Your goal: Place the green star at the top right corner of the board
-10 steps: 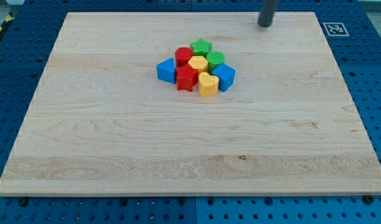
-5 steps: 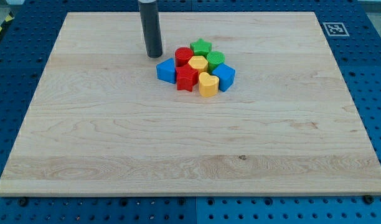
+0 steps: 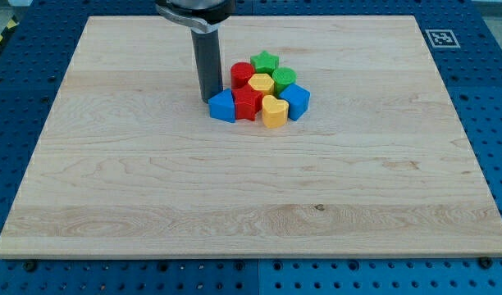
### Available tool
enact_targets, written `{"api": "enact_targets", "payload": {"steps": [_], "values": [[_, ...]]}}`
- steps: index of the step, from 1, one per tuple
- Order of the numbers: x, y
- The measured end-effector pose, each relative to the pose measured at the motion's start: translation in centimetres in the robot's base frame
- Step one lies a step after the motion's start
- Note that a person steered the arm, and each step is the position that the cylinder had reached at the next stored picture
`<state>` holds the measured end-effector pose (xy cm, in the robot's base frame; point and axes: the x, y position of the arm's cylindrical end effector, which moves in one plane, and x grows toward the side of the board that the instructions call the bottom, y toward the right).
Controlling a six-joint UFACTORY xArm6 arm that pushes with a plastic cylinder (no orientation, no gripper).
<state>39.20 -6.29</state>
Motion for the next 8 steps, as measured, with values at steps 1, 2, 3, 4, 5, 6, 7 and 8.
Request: {"api": "enact_targets", "payload": {"steps": [1, 2, 3, 4, 5, 6, 7, 8], "values": [[0.0, 2.4], [-1.4, 7.1], [-4.0, 9.1], [-6.1, 9.2], [-6.3, 10.2], [-6.3, 7.4], [-6.7, 4.0], [-9.2, 4.0]]}}
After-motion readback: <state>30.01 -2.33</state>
